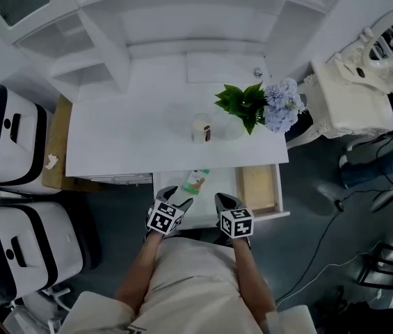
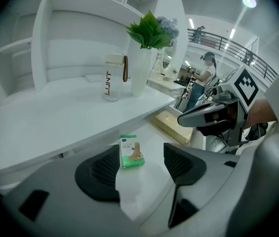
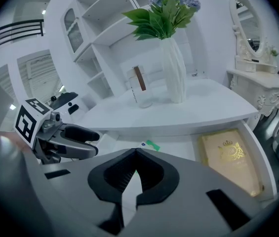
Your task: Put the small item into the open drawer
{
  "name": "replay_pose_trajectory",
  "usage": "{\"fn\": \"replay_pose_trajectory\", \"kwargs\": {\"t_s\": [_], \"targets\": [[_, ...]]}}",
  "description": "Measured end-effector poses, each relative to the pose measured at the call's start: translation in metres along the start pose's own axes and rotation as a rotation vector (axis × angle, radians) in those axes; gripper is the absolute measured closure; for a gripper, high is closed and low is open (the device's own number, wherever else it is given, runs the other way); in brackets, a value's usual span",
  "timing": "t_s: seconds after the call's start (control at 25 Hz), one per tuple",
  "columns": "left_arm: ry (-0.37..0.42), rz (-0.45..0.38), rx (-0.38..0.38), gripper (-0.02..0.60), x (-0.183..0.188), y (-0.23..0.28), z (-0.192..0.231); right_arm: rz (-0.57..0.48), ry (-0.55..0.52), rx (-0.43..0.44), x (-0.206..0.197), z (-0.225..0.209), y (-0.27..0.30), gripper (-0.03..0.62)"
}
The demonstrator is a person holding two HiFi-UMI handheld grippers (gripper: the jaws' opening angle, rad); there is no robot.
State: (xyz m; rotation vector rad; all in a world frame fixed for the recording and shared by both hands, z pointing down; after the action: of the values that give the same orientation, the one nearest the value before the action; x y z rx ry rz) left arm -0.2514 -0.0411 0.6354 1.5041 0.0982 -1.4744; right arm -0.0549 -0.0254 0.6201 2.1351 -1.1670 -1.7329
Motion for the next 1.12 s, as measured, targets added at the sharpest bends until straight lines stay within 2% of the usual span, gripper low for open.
{"fn": "replay_pose_trajectory", "kwargs": {"t_s": [0.2, 0.52, 0.76, 1.12], "targets": [[-0.010, -0.013, -0.002, 0.363, -0.0037, 0.0002, -0.0008, 0.008, -0.003, 0.001, -0.0024, 0.0001, -0.0006, 0.569], [-0.019, -0.050, 0.012, 0.550, 0.0002, -0.0023, 0.0004, 0.012, -0.015, 0.009, -0.0005, 0.0017, 0.0003, 0.569], [-0.040, -0.030, 0.012, 0.566, -0.0021, -0.0032, 0.0016, 0.014, -0.018, 0.013, -0.0007, 0.0017, 0.0010, 0.569], [-0.022, 0.009, 0.050, 0.566, -0.0009, -0.0060, 0.0009, 0.029, -0.020, 0.018, -0.0048, 0.0015, 0.0010, 0.569]]}}
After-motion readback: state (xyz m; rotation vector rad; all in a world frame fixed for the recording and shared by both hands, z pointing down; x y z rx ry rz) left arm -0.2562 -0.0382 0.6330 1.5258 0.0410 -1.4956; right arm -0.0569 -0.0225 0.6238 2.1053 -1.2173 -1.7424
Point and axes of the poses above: the fingertips, and each gripper's own axes: y forward along the fingers, z to its left, x out of its top, the point moved 8 cm from there along -y, backward along the fingers, and after that the axes turned 9 degrees about -z, right-handed, at the moved point
